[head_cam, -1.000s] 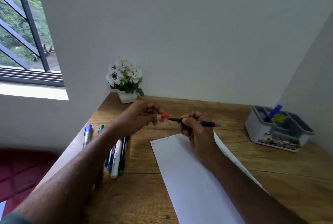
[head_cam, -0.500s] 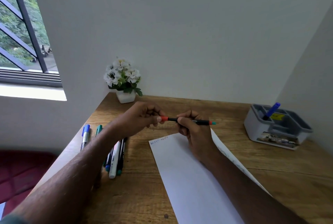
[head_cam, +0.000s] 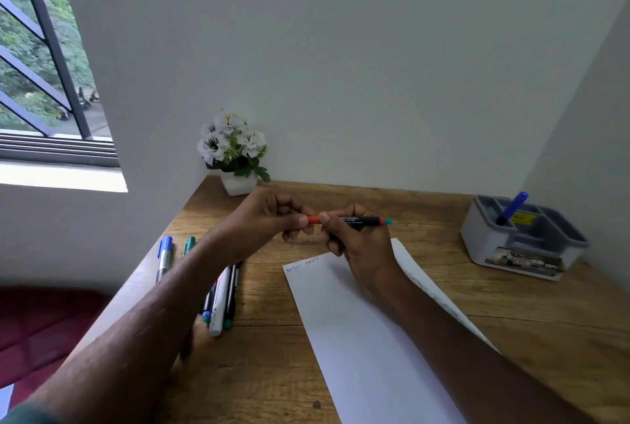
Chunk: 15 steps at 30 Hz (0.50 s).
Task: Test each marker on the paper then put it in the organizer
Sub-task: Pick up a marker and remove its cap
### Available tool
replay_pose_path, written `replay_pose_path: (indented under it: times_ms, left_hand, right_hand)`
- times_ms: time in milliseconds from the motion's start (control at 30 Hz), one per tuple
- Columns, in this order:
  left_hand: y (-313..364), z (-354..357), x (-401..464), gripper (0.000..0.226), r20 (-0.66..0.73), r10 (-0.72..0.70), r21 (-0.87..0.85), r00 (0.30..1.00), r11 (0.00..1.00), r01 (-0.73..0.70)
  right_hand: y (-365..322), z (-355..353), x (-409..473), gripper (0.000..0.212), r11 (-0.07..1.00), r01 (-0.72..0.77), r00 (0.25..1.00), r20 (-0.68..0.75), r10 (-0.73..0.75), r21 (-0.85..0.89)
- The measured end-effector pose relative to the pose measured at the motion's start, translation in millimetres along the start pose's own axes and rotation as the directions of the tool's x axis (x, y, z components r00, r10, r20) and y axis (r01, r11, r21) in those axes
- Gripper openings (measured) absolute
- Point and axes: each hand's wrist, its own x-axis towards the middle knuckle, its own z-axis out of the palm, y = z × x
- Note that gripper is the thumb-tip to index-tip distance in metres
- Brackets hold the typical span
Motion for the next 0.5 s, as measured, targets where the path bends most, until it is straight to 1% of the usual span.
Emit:
replay_pose_path:
  times_ms: [100,167,267,367,433,467,500]
  left_hand:
    - [0,4,2,0.014,-0.028,-0.008,-0.118,1.000,0.993,0.005]
    - [2,9,4,0.017,-0.044,0.006,-0.140,0.999,0.990,-0.012]
    - [6,14,5,0.020,-0.098,0.037,-0.079,0.994,0.996,-0.045]
    - [10,21,8,0.017,-0.126,0.033,-0.004,0.991,0.999,-0.034]
    - [16,27,16,0.011,-0.128,0.018,0.073,0.992,0.997,-0.009]
    - [19,32,21,0.009,-0.118,0.020,0.137,0.993,0.991,-0.004]
    - [24,38,28,0.007,-0.099,0.024,0.211,0.995,0.977,-0.002]
  right_hand:
    - [-4,2,1,0.010,0.998,0.050,0.999,-0.019,-0.051,-0.040]
    - [-7,3,1,0.008,0.993,0.100,0.995,-0.020,-0.102,-0.068]
    - [-13,4,-2,0.008,0.974,0.133,0.990,-0.017,-0.138,-0.183]
    - [-24,-3,2,0.015,0.926,0.098,0.988,-0.078,-0.135,-0.365]
    - [-40,-14,5,0.015,0.894,0.092,0.980,-0.121,-0.160,-0.438]
    - [-49,-22,6,0.013,0.865,0.114,0.972,-0.124,-0.198,-0.489]
    - [-61,-33,7,0.013,0.795,0.151,0.962,-0.098,-0.254,-0.587]
